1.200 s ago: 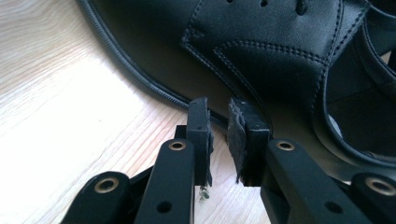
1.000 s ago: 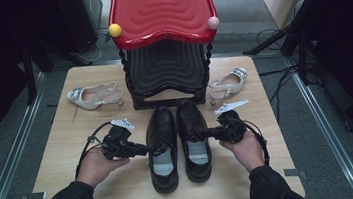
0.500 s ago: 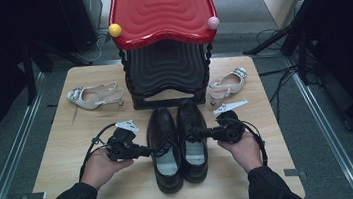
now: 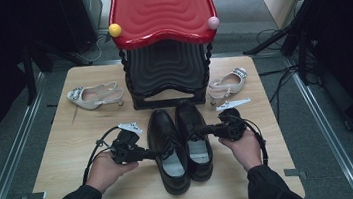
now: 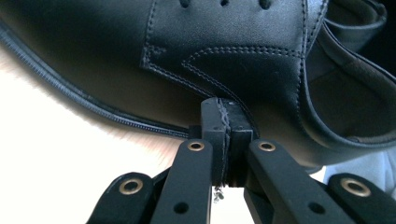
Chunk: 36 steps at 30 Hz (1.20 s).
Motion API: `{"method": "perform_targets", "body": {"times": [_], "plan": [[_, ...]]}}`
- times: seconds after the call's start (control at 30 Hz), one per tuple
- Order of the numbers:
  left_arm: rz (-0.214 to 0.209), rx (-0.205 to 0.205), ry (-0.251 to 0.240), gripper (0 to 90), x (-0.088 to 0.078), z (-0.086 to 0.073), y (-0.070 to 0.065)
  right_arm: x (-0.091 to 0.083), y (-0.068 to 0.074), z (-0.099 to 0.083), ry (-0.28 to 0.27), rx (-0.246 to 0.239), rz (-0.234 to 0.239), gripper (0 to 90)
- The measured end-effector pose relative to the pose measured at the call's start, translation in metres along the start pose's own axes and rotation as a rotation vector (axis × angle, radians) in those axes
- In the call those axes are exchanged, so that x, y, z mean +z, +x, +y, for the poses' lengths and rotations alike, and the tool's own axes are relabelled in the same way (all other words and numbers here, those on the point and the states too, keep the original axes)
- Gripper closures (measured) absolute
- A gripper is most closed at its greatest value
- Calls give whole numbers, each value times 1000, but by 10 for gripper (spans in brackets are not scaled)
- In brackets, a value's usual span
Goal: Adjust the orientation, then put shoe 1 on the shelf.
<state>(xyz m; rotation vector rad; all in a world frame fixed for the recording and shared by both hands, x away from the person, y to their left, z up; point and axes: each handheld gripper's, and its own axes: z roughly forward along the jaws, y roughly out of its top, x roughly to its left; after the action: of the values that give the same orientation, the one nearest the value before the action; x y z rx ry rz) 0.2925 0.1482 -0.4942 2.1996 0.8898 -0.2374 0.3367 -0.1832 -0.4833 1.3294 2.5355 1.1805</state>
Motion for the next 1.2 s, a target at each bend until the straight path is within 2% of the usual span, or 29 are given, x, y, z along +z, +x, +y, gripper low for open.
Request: {"method": "perform_targets", "body": {"times": [0.07, 0.2, 0.3, 0.43, 0.57, 0.83, 1.13, 1.2], "plan": [[-24, 4, -6, 900, 5, 1, -3, 0, -1, 0, -6, 6, -12, 893], [-33, 32, -8, 900, 11, 1, -11, -2, -6, 1, -21, 16, -30, 888], [-36, 34, -2, 900, 10, 1, -10, -3, -9, 2, -24, 21, -31, 868], [-13, 39, 18, 887, 6, 1, -11, -4, -10, 2, -25, 12, -39, 838], [2, 28, -24, 871, -1, 0, -12, -8, -13, 4, -28, 13, -35, 819], [39, 23, -60, 760, -16, -3, -12, -15, -16, 8, -55, 19, -26, 757], [45, 10, -89, 635, -26, -8, -8, -20, -9, 9, -54, 18, -2, 711], [70, 14, -89, 593, -27, -8, -8, -22, -7, 8, -47, 19, 12, 681]]}}
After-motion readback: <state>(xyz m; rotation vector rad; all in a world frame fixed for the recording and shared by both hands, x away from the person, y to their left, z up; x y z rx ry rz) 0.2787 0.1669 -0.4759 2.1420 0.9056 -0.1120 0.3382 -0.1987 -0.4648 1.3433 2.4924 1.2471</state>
